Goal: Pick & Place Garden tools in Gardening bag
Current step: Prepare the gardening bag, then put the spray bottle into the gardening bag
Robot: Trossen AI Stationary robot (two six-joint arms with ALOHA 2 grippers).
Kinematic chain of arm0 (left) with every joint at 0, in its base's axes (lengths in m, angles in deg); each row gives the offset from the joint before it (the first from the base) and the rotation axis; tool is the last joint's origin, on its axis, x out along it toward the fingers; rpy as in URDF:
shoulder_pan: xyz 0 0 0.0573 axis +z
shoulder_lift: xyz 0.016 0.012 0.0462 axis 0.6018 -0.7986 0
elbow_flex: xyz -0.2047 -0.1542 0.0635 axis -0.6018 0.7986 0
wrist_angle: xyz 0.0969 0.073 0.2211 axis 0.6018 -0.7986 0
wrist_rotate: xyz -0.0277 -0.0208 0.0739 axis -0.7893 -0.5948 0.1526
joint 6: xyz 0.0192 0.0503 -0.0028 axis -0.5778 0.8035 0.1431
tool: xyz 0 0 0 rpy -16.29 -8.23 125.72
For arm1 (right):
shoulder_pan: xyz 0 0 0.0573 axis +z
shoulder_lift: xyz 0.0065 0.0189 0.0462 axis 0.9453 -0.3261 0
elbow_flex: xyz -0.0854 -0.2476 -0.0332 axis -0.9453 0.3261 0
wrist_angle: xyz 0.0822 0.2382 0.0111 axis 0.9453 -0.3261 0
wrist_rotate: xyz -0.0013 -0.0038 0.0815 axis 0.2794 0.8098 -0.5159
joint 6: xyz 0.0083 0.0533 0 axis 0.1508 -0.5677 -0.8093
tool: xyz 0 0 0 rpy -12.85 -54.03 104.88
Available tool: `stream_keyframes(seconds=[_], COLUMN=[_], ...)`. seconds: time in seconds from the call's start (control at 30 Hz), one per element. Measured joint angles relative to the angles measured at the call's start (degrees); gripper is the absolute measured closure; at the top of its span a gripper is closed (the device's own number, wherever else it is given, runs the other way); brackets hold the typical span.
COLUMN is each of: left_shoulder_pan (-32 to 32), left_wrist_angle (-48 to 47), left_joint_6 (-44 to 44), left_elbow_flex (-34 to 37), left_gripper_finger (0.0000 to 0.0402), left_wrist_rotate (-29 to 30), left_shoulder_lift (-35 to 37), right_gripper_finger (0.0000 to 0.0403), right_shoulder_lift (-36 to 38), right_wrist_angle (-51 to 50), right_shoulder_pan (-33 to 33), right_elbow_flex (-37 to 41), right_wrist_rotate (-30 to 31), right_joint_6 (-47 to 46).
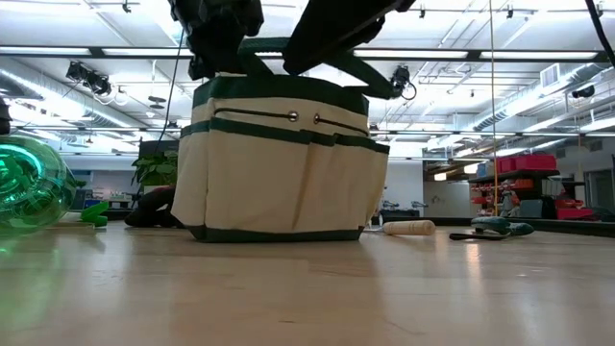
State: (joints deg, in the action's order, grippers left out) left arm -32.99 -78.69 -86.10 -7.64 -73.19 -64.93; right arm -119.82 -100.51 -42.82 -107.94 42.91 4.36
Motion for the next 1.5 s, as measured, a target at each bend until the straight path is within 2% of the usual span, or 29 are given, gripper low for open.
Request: stream_keyframes(seconds=[0.23,0.7,0.9,1.27,1.5], left_shoulder_pan=[0.0,-0.1,-0.1,-0.2,-0.1], left_wrist_angle=[-0.3,-2.0,-8.2,-19.1,-25.7], left_joint_6=[-0.1,0.0,-0.1,-1.3,-9.4], left_elbow_flex=[0.0,0.0,-0.1,0.0,0.0], left_gripper_finger=[0.0273,0.0273,0.0273,0.0273,0.0273], left_wrist_rotate=[-1.3,-1.3,-3.8,-2.1,-0.1], left_shoulder_lift=[1.1,2.9,3.7,8.0,12.1], right_gripper_finger=[0.0277,0.0277,0.0277,0.0277,0.0277], right_shoulder_lift=[0.0,4.2,6.0,6.3,6.3], right_wrist_angle=[-1.0,-3.7,-6.3,-10.0,-12.7], right_shoulder_pan=[-0.3,-1.0,-1.0,-1.0,-1.1], right_elbow_flex=[0.0,0.0,0.0,0.0,-0.1], right_wrist_rotate=[3.9,4.2,5.3,5.3,5.3], right_joint_6=[0.7,1.3,0.7,-1.7,-4.1])
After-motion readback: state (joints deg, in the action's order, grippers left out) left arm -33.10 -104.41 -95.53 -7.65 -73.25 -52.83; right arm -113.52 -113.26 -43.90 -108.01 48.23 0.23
